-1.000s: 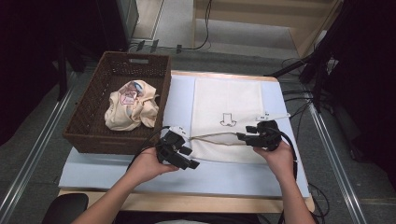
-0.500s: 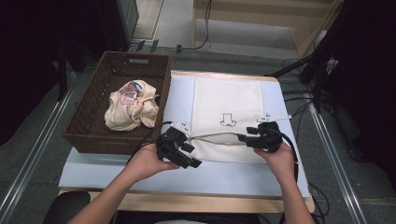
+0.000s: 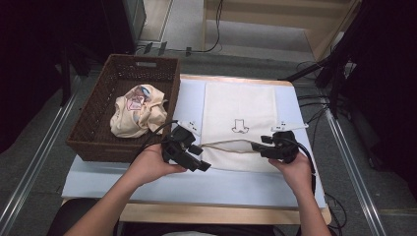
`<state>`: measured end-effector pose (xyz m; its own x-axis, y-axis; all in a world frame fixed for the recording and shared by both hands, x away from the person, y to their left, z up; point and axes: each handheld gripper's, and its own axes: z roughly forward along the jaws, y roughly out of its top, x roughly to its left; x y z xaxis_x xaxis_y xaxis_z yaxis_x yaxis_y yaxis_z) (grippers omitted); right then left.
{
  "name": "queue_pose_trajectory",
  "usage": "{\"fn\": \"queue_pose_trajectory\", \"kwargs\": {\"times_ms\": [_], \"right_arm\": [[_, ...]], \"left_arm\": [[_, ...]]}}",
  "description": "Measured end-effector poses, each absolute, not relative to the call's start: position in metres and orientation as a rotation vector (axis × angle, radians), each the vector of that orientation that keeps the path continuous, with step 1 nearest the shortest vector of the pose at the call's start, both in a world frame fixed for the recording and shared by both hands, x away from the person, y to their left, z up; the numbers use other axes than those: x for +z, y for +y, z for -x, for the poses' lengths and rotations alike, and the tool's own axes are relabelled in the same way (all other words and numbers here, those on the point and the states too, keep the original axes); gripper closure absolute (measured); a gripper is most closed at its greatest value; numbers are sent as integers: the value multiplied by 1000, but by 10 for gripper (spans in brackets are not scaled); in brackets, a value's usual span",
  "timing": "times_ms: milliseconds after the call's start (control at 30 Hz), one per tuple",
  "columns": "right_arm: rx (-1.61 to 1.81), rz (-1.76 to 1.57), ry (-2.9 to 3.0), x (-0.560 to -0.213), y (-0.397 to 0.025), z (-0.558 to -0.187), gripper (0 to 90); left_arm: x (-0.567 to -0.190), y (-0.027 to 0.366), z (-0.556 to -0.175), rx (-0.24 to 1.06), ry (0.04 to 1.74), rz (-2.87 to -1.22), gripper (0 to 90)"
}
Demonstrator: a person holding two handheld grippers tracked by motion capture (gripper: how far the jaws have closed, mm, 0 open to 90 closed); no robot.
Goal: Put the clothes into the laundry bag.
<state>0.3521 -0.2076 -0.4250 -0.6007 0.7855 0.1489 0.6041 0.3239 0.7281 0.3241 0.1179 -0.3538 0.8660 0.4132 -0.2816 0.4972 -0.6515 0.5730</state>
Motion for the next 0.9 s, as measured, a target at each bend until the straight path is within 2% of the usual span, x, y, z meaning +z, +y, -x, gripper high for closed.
{"fn": "queue_pose_trajectory", "kwargs": {"times_ms": [467, 900], "right_arm": [[1147, -1269, 2366, -425, -207, -351, 463], [1142, -1254, 2371, -425, -206, -351, 467]], "left_arm": [[-326, 149, -332, -112, 684, -2337, 347], [-321, 173, -340, -84, 742, -2314, 343]]}}
